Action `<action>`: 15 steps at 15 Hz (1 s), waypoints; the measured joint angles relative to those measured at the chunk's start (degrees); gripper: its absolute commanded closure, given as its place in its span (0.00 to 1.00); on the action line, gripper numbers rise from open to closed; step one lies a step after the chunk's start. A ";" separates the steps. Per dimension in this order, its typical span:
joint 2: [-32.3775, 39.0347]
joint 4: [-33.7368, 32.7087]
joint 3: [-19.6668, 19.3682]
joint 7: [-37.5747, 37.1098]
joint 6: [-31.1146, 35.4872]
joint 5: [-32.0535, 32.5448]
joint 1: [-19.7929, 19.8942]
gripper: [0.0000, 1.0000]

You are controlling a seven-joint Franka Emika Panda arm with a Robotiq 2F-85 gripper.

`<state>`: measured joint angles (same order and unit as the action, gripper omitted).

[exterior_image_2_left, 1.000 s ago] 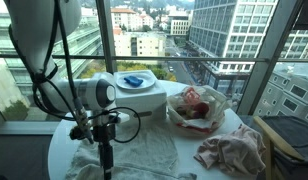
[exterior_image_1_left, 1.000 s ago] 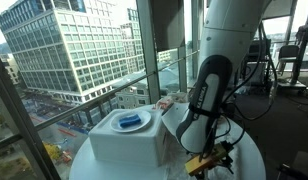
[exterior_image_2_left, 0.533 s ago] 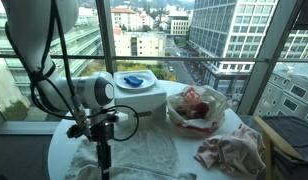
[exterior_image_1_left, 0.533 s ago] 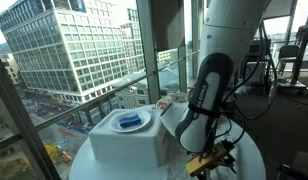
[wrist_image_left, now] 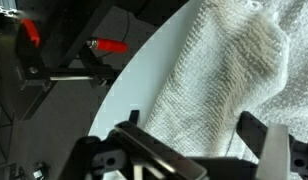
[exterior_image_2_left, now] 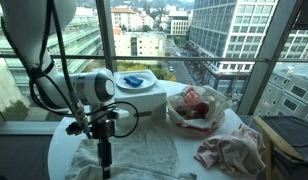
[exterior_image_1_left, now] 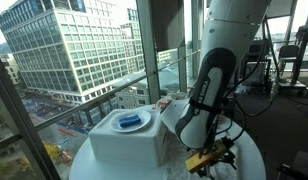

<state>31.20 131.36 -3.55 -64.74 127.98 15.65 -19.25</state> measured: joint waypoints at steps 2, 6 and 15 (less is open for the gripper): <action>0.20 -0.03 0.01 0.03 0.47 0.00 0.11 0.00; 0.56 -0.05 0.29 0.10 2.11 0.00 0.17 0.00; 1.90 -0.34 0.54 0.16 2.98 0.00 0.35 0.62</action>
<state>33.10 131.02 -3.01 -64.58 130.95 15.65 -18.90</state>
